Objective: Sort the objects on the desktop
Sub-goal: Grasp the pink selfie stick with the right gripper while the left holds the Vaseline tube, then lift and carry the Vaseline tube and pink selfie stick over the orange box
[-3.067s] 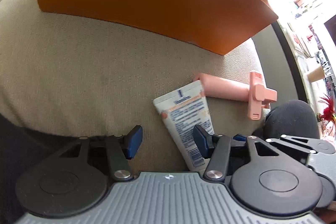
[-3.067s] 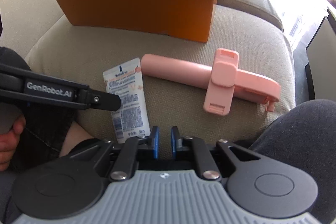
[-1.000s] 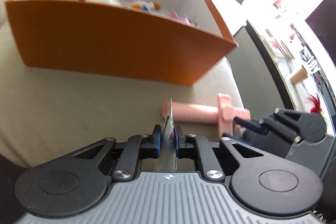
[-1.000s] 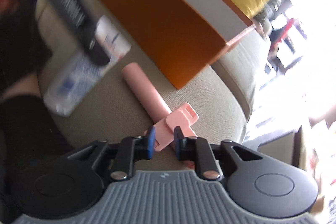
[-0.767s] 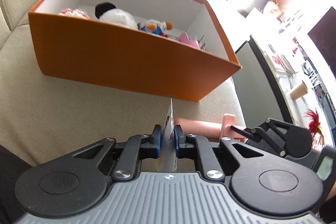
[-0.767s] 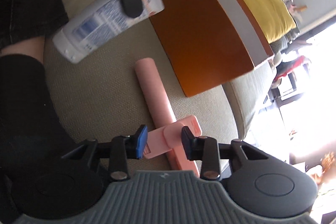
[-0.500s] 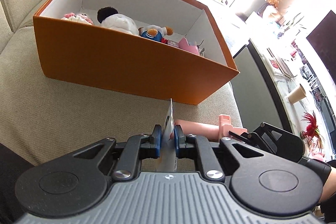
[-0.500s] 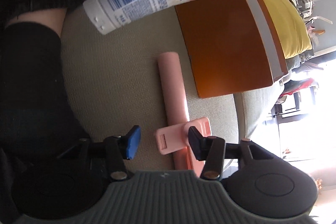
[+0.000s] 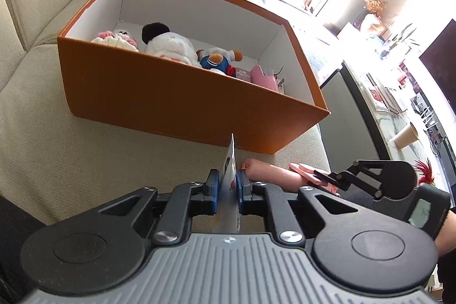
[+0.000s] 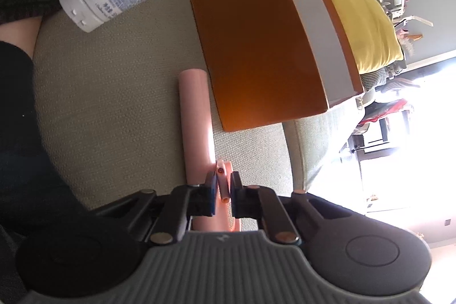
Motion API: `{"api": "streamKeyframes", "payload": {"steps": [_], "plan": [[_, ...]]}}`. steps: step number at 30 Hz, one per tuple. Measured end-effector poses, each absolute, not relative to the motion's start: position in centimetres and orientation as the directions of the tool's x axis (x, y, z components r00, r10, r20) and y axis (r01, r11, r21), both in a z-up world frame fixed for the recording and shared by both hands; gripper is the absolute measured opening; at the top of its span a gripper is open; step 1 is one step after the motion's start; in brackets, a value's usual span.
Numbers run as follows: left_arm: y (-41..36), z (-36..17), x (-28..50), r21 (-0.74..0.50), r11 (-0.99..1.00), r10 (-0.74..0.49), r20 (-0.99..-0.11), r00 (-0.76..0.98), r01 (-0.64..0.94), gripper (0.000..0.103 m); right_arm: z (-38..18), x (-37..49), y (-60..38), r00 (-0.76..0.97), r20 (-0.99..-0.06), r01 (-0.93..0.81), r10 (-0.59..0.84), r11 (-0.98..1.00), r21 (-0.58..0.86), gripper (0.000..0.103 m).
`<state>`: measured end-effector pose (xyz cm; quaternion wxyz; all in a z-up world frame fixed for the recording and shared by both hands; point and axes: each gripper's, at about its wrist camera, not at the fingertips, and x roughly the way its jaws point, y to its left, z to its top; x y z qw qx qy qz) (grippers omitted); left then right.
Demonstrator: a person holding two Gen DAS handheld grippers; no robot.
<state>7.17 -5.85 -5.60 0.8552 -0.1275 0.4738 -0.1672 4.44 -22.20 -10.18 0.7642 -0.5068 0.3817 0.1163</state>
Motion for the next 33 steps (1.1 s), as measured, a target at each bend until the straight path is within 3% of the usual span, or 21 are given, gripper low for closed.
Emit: {"api": "streamKeyframes", "payload": {"steps": [10, 23, 33], "plan": [[-4.5, -3.8, 6.7, -0.366, 0.917, -0.391, -0.744, 0.542, 0.159, 0.014, -7.6, 1.7, -21.4, 0.719, -0.674, -0.548, -0.169, 0.458, -0.700, 0.006], [-2.7, 3.5, 6.2, -0.306, 0.910, -0.415, -0.631, 0.656, 0.281, 0.014, 4.0, -2.6, -17.4, 0.810, -0.586, -0.546, -0.014, 0.345, -0.763, 0.006], [-0.7, 7.7, 10.0, -0.257, 0.930, -0.365, -0.549, 0.752, 0.264, 0.014, 10.1, 5.0, -15.2, 0.891, -0.454, -0.441, 0.029, 0.296, -0.847, 0.006]]}}
